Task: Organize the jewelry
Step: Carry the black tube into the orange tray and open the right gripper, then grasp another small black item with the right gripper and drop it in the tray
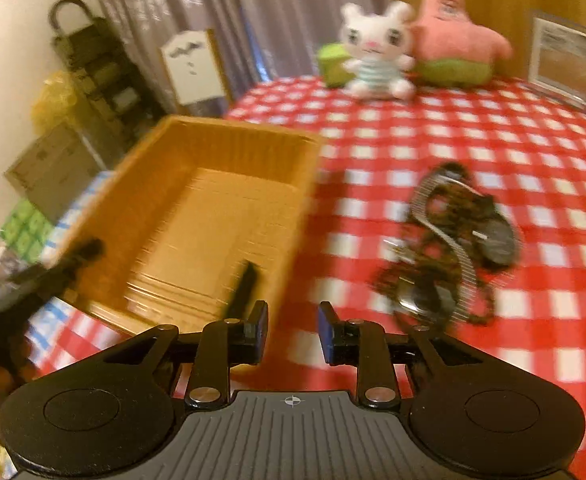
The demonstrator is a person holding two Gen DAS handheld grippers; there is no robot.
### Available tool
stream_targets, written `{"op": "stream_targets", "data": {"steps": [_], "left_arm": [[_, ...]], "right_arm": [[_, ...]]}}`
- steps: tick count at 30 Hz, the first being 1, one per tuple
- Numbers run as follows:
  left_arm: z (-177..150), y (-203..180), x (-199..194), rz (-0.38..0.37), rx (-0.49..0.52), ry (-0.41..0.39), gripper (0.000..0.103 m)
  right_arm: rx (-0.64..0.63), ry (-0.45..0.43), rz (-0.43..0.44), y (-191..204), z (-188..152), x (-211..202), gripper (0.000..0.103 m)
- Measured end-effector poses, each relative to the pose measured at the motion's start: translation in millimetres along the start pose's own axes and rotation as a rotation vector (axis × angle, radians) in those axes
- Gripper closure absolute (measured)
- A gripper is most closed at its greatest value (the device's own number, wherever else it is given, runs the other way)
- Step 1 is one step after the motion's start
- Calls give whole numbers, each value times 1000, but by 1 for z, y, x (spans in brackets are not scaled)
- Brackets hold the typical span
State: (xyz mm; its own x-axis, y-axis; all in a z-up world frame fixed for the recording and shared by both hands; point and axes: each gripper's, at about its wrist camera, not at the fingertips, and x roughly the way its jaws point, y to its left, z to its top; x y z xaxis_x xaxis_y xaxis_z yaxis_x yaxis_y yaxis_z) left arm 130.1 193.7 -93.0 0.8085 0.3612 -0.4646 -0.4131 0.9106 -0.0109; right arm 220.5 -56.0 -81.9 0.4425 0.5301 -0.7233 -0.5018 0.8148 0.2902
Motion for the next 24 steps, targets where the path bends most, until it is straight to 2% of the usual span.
{"op": "stream_targets", "data": {"steps": [5, 9, 21, 24], "left_arm": [[1, -3, -1, 15, 5, -3, 96], [1, -3, -1, 23, 8, 1, 96], [2, -1, 4, 29, 15, 12, 96], [2, -1, 4, 27, 14, 12, 96]], "right_arm": [[-41, 78, -33, -22, -14, 1, 76], [-71, 114, -22, -24, -21, 10, 76], [-256, 104, -4, -12, -15, 34, 77], [-298, 108, -6, -9, -15, 39, 81]]}}
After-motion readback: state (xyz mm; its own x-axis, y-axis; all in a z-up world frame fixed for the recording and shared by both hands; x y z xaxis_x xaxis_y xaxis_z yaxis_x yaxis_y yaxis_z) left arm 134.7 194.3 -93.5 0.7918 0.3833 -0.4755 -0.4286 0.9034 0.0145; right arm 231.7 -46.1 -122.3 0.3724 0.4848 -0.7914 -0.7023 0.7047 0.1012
